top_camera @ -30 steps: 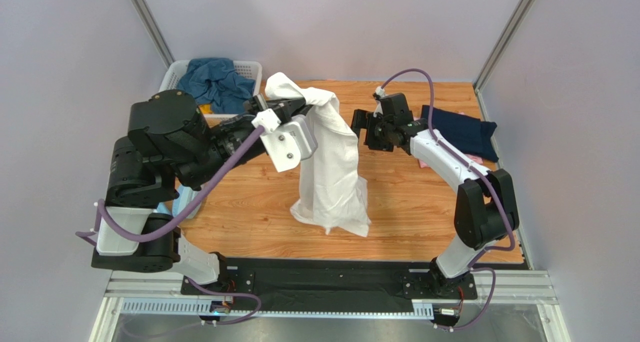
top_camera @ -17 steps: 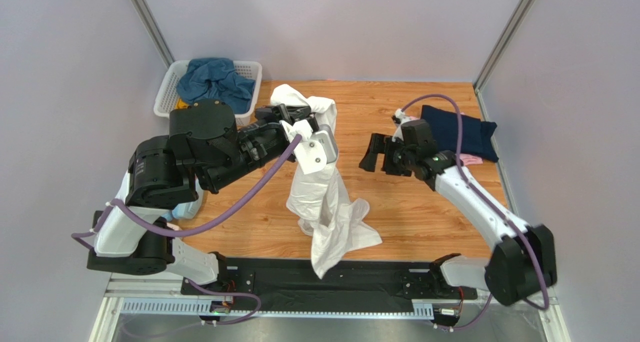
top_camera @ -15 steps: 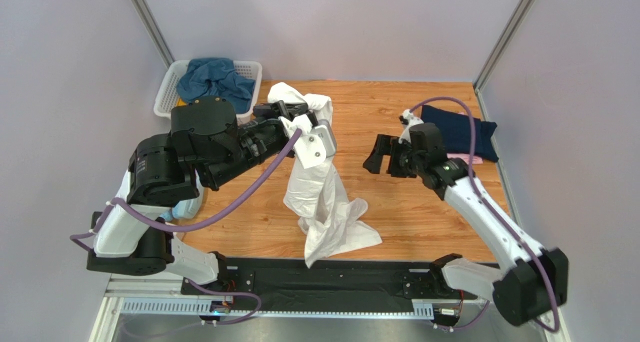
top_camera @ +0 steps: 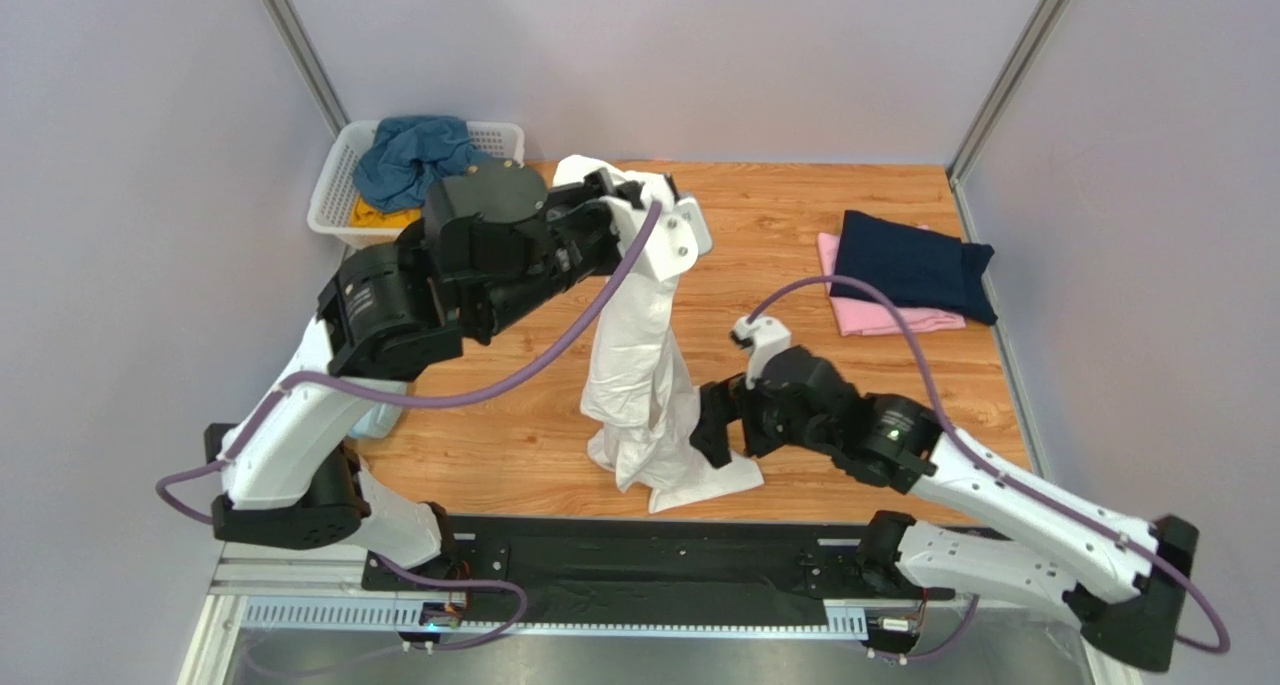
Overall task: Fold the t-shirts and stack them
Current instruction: Move the tshirt to the center of the board, then flatten out the tshirt
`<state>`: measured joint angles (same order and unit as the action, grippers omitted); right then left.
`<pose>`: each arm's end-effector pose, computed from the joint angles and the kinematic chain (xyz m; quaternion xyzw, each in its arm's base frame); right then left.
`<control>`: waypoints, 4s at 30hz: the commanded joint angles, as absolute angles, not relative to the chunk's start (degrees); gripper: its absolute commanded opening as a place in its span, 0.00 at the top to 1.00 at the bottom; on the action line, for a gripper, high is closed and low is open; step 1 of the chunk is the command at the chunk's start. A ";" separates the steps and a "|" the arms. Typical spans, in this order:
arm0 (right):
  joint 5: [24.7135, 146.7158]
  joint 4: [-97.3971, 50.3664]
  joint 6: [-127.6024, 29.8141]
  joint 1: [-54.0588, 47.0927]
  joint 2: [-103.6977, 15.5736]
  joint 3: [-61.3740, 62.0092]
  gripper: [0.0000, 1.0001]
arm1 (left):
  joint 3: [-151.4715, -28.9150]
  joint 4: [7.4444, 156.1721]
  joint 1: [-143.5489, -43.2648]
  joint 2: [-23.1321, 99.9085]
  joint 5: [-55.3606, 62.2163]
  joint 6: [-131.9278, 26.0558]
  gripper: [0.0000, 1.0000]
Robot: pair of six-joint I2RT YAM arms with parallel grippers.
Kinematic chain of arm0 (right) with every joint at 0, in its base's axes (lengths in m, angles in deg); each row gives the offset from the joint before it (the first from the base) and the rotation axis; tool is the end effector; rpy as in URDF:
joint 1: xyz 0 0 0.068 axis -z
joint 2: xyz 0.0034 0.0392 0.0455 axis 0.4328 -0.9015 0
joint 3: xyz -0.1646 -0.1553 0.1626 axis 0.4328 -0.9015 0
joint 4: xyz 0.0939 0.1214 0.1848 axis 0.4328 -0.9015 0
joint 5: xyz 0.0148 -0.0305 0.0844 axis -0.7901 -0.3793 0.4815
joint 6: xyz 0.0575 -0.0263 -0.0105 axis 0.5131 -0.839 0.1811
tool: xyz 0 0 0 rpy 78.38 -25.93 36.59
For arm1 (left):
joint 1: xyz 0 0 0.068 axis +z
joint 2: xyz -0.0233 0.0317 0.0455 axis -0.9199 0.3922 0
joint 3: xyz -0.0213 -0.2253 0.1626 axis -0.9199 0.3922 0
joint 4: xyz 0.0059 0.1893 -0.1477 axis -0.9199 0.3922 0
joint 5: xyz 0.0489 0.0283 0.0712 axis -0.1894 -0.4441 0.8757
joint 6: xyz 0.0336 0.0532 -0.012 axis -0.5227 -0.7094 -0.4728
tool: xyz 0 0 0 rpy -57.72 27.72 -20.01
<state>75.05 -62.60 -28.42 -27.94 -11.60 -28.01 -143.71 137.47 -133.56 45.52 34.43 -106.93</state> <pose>0.0961 0.1259 0.2899 -0.1962 0.8883 0.2506 0.3311 0.1063 -0.1978 0.5553 0.5403 0.5398 0.0164 0.6453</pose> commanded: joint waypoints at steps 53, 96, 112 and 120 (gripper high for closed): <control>56.01 -42.87 -26.00 -46.78 -42.08 -31.02 0.34 | -135.89 132.95 -111.73 45.60 31.20 -96.68 1.00; 57.42 -55.36 -24.41 -44.58 -30.22 -27.68 0.26 | -131.58 130.76 -111.64 41.03 31.47 -96.34 1.00; 63.48 -43.84 -31.36 -33.68 -41.63 -24.70 0.35 | -128.33 130.67 -111.64 39.36 30.23 -95.19 1.00; 65.59 -40.59 -33.29 -31.84 -46.56 -21.09 0.46 | -128.15 130.76 -111.64 39.18 29.97 -95.54 1.00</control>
<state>64.12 -45.57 -31.48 -32.97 -45.63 -24.34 -128.06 133.54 -111.86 41.20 30.19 -96.26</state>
